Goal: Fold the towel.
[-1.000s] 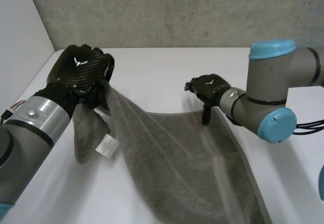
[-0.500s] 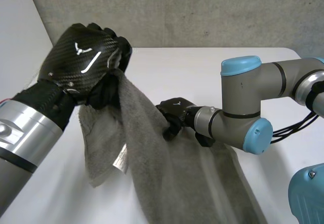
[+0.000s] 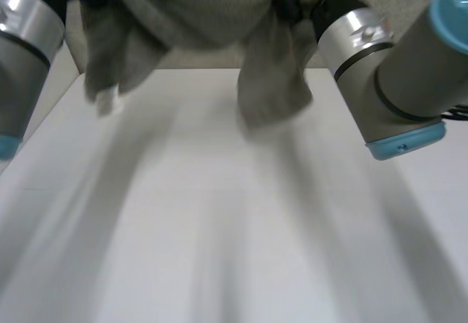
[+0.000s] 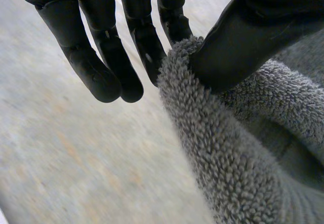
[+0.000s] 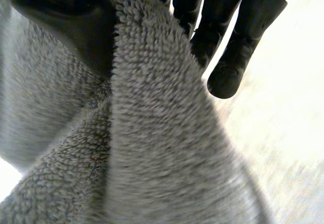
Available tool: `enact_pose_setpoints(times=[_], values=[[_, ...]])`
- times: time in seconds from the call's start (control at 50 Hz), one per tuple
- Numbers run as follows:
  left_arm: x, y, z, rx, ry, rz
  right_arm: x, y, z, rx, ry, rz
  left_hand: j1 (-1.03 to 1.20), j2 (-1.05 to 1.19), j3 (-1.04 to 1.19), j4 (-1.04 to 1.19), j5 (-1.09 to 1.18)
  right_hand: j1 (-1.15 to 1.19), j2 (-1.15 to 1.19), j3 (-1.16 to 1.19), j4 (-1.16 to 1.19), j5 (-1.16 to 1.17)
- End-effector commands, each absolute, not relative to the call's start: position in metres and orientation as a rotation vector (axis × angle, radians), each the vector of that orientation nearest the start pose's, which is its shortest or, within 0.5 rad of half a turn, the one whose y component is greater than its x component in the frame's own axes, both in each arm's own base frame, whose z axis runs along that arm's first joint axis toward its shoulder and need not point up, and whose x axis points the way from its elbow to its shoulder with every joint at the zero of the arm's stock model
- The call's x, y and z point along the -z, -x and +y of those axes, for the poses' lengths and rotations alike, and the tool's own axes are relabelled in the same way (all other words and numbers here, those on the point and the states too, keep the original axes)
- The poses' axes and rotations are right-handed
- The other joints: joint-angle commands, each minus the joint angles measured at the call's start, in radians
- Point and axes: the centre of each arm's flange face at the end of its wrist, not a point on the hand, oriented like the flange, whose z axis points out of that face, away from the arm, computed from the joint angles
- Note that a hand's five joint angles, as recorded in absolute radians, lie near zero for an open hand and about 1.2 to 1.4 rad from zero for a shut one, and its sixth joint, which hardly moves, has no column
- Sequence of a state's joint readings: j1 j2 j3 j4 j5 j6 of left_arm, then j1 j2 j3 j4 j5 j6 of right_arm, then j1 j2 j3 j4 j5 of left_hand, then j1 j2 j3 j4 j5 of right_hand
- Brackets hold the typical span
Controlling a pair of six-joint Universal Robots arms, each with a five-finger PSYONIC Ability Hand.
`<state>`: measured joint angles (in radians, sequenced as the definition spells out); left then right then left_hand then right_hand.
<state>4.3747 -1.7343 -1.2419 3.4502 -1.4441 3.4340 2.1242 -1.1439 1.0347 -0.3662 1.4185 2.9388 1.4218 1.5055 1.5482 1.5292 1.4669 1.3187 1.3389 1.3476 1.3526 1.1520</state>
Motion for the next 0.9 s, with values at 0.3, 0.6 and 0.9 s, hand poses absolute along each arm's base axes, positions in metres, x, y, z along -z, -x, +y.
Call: enact_pose_setpoints(times=[0.3,0.6,0.9], values=[[-0.231,0.262,-0.312,2.322,-0.851,2.059,-0.205,-0.34,-0.254,1.927,1.444,1.85,-0.026,-0.109,-0.152,-0.133,-0.245,-0.511,-0.532,-0.54,-0.545,-0.519],[-0.202,0.251,-0.296,2.148,-0.96,2.079,-0.149,-0.316,-0.235,1.731,1.514,2.084,-0.026,-0.109,-0.152,-0.133,-0.245,-0.761,-0.781,-0.79,-0.795,-0.769],[-0.215,0.242,-0.268,2.164,-0.967,2.063,-0.171,-0.288,-0.23,1.578,0.979,2.265,-0.026,-0.109,-0.152,-0.133,-0.245,-0.931,-0.951,-0.96,-0.965,-0.939]])
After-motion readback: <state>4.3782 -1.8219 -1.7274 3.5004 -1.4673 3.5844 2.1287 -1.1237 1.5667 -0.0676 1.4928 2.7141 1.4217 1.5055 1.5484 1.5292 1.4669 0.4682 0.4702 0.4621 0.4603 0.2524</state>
